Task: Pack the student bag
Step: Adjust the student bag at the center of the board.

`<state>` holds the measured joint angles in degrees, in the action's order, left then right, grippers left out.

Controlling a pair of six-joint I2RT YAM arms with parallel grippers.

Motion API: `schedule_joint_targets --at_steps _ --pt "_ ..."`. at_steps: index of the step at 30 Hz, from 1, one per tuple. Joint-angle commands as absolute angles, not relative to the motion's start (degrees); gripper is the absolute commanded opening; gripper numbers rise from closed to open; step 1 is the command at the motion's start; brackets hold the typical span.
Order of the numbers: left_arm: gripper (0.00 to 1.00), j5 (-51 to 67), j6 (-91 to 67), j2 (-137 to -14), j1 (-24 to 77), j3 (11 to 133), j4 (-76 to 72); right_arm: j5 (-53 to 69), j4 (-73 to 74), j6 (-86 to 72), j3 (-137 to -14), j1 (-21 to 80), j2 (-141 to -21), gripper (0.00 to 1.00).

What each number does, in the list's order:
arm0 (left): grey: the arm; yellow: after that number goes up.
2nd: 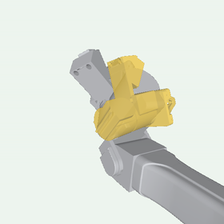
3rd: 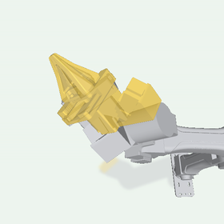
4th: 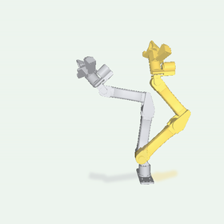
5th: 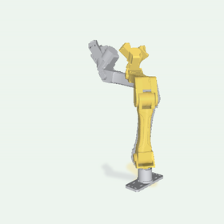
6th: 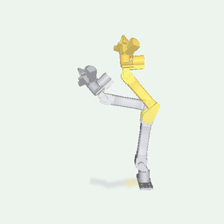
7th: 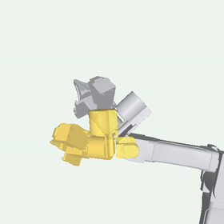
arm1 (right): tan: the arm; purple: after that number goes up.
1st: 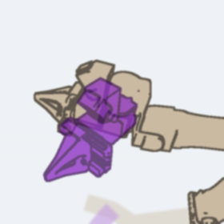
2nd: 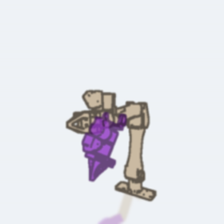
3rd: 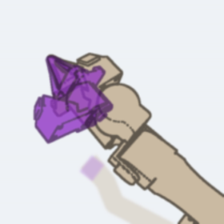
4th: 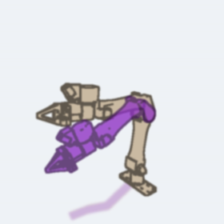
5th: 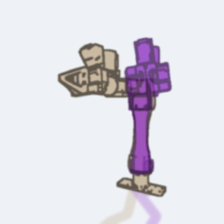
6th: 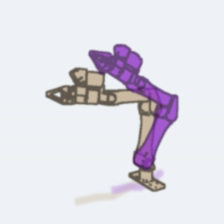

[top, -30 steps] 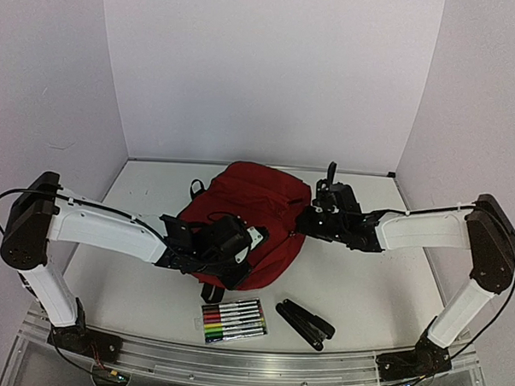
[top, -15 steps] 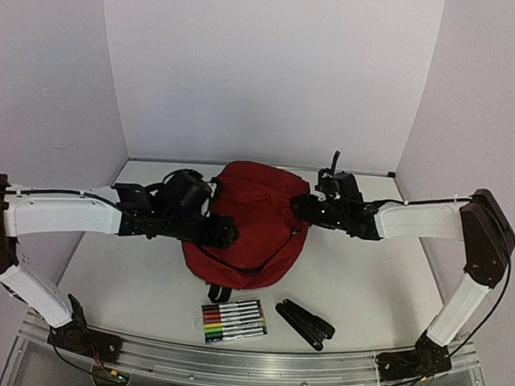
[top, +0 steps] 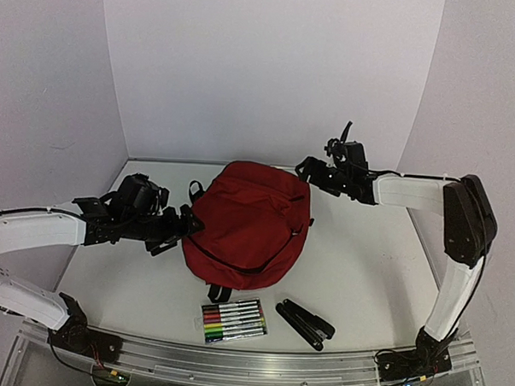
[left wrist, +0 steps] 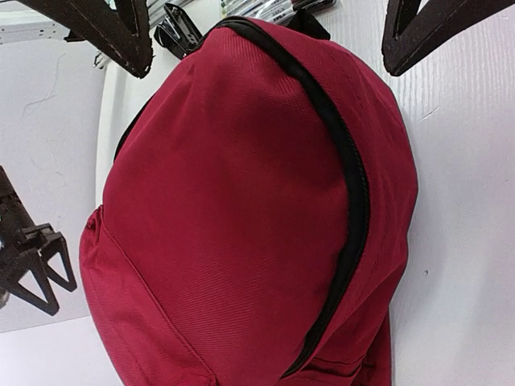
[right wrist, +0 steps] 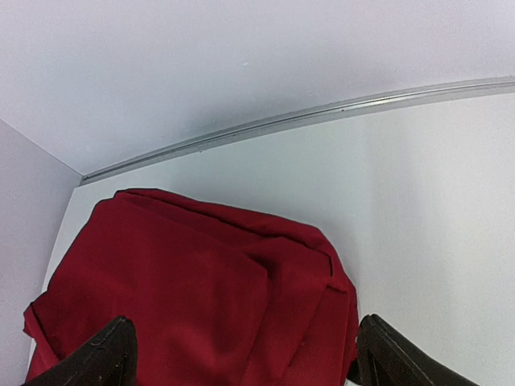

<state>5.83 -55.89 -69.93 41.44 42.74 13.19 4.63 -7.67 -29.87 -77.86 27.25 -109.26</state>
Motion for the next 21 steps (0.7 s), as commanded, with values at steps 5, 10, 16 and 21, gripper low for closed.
schedule_joint_targets --at_steps 5,10,16,21 --pt "0.82 19.5 -61.5 -75.4 37.5 39.6 -8.0 21.5 -6.5 -23.2 -90.0 24.4 -120.6 0.68" --pt "0.45 21.5 -62.9 -80.7 33.5 38.0 -12.9 24.1 -5.8 -22.2 -93.4 23.8 -124.2 0.53" --pt "0.04 24.5 -62.2 -84.0 28.1 37.1 -17.5 27.4 -5.9 -21.7 -93.3 23.6 -124.6 0.01" --pt "0.0 25.8 -53.5 -87.2 22.7 44.2 -11.4 25.5 -6.2 -22.4 -85.6 23.7 -118.3 0.0"
